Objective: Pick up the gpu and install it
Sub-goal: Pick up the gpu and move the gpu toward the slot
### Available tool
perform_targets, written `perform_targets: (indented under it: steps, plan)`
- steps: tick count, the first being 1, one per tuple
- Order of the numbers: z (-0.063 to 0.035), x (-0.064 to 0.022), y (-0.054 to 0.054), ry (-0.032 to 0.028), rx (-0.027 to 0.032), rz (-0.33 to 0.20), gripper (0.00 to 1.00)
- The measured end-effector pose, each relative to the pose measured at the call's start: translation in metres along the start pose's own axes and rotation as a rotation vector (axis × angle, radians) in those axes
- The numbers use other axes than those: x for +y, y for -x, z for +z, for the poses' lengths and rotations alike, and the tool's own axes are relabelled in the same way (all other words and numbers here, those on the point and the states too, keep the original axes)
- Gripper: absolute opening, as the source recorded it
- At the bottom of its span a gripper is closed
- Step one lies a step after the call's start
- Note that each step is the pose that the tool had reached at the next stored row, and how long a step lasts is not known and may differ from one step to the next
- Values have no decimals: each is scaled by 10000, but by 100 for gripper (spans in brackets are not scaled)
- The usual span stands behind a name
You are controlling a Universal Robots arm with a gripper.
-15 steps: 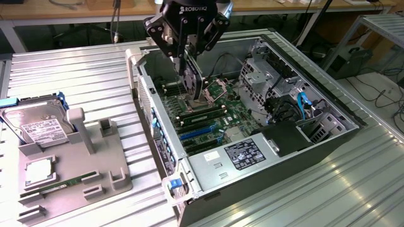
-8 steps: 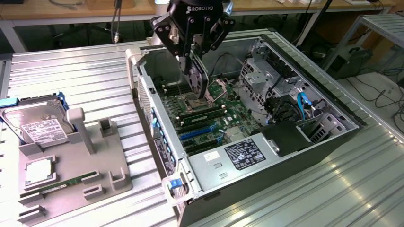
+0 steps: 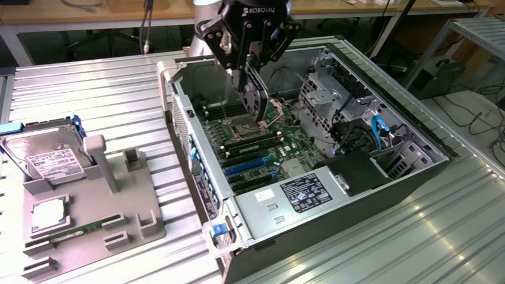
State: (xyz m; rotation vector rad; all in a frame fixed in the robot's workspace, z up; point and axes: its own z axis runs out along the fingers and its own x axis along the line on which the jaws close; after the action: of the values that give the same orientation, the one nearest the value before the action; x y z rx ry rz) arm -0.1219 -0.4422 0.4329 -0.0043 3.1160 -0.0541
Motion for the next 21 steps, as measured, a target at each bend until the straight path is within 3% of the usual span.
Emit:
perform_targets:
  steps: [21]
  plan:
    - [6, -1, 251, 0, 0, 0, 27]
